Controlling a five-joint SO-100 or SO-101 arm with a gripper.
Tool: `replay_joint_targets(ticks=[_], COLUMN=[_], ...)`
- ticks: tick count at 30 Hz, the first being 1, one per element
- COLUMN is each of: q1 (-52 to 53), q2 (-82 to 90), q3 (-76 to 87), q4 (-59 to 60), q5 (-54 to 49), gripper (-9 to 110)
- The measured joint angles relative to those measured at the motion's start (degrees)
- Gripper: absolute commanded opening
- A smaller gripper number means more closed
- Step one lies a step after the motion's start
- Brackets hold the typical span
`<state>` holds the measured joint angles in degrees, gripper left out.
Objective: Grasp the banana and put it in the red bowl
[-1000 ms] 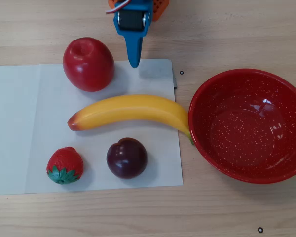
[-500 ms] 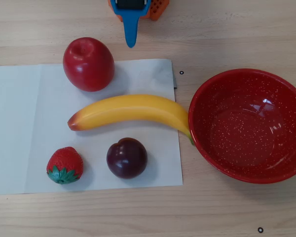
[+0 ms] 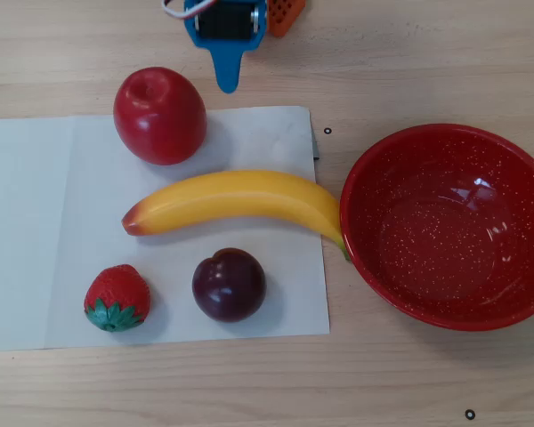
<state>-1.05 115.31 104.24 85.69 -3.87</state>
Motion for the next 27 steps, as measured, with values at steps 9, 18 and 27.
replay_joint_targets(ticks=[9, 18, 27], q1=[-0.62, -0.7, -0.62], q2=[-12.83, -20.83, -23.47], q3=[-10.9, -14.33, -8.88], q4=[3.52, 5.89, 1.41], q5=[0.18, 0.44, 0.79], gripper=[20, 50, 66])
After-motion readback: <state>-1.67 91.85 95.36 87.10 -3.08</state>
